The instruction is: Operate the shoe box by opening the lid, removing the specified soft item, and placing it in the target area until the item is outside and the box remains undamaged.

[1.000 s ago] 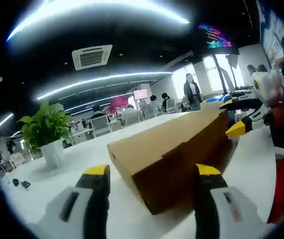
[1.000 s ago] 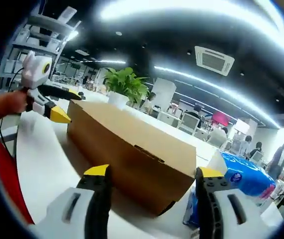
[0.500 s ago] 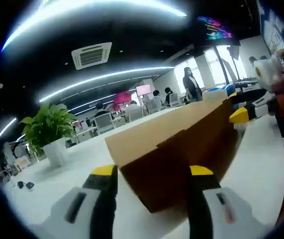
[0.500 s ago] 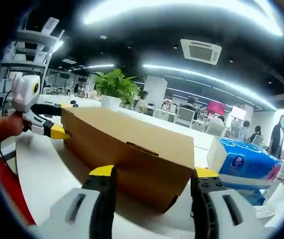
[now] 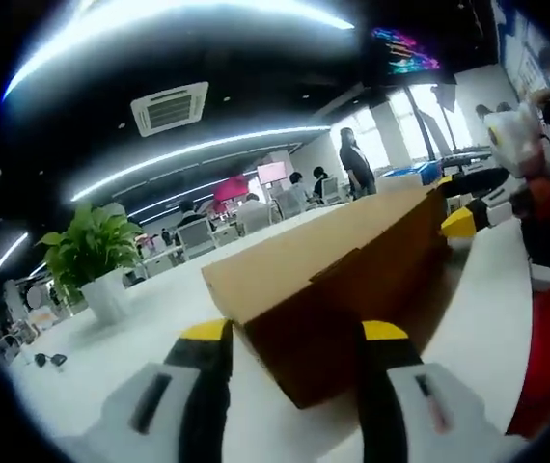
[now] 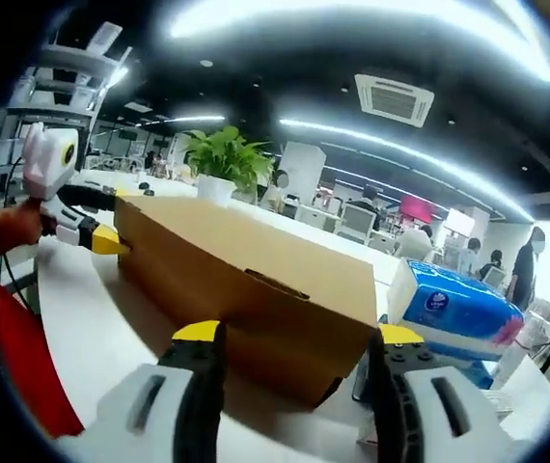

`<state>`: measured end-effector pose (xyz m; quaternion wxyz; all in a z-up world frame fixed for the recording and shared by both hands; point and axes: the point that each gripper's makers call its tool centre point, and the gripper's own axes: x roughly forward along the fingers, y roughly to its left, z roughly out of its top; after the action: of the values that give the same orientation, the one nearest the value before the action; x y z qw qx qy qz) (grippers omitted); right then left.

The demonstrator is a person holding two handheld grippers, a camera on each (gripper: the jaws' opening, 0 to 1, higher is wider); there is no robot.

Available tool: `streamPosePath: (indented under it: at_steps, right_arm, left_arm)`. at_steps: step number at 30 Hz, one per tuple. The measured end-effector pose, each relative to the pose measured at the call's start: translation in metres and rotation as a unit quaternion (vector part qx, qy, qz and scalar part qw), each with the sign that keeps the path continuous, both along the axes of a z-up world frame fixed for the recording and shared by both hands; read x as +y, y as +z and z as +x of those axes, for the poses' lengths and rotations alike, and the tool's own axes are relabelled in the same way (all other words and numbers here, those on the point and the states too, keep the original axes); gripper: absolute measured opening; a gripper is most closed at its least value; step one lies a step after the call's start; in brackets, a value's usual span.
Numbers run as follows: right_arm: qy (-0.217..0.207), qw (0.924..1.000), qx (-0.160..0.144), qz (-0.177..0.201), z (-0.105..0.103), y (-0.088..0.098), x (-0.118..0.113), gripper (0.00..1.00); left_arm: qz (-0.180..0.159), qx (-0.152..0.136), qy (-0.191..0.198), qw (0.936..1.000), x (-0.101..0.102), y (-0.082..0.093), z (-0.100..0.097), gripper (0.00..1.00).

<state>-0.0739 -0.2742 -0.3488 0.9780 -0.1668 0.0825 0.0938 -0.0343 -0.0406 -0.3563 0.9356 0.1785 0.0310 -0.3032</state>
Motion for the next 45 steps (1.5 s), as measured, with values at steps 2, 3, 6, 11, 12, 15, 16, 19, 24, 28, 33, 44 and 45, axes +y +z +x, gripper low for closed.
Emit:
streamPosePath:
  at_steps: [2,3,6,11,12,15,16,19,24,28,33,44,45]
  right_arm:
    - [-0.001,1.0,0.001,0.0,-0.005,0.0,0.0,0.61]
    - [0.0,1.0,0.0,-0.002,-0.007,0.0,0.0,0.61]
    - [0.0,1.0,0.0,-0.003,-0.01,0.0,-0.001,0.6]
    - [0.0,1.0,0.005,-0.007,-0.014,0.0,-0.005,0.59]
    - [0.0,1.0,0.006,-0.007,-0.016,0.0,-0.005,0.59]
    - [0.002,1.0,0.005,-0.005,-0.019,0.0,-0.004,0.59]
    - [0.003,1.0,0.005,-0.004,-0.02,0.0,-0.004,0.59]
    - [0.006,1.0,0.003,-0.006,-0.022,0.0,-0.004,0.59]
    - [0.01,0.9999,0.006,-0.001,-0.022,0.001,-0.005,0.59]
    - [0.016,0.9998,0.01,0.002,-0.024,0.001,-0.003,0.61]
    - [0.015,0.999,-0.038,0.019,-0.031,0.024,-0.011,0.73]
    - [0.075,0.9921,-0.085,0.054,-0.016,0.08,-0.007,0.63]
    - [0.083,0.9903,-0.084,0.074,-0.014,0.085,-0.005,0.63]
  left_arm:
    - [0.0,0.001,-0.001,1.0,0.0,0.001,-0.001,0.5]
    - [-0.005,0.003,-0.002,1.0,-0.001,0.001,-0.002,0.51]
    - [-0.005,0.002,-0.004,1.0,-0.002,0.002,-0.005,0.51]
    - [0.005,0.001,-0.009,0.9999,-0.003,0.002,-0.013,0.5]
    - [0.004,0.001,-0.01,0.9999,-0.003,0.003,-0.014,0.5]
    - [0.005,0.003,-0.012,0.9999,-0.004,0.004,-0.015,0.5]
    - [0.003,0.003,-0.013,0.9999,-0.004,0.004,-0.015,0.5]
    - [-0.001,0.005,-0.014,0.9999,-0.004,0.005,-0.016,0.5]
    - [0.0,0.003,-0.018,0.9998,-0.004,0.005,-0.017,0.49]
    - [0.008,0.001,-0.019,0.9998,-0.005,0.006,-0.018,0.5]
    - [-0.063,0.073,-0.049,0.9942,0.008,0.007,-0.027,0.54]
    - [-0.159,0.007,-0.047,0.9861,0.031,0.072,-0.017,0.57]
    - [-0.16,0.004,-0.045,0.986,0.032,0.075,-0.017,0.6]
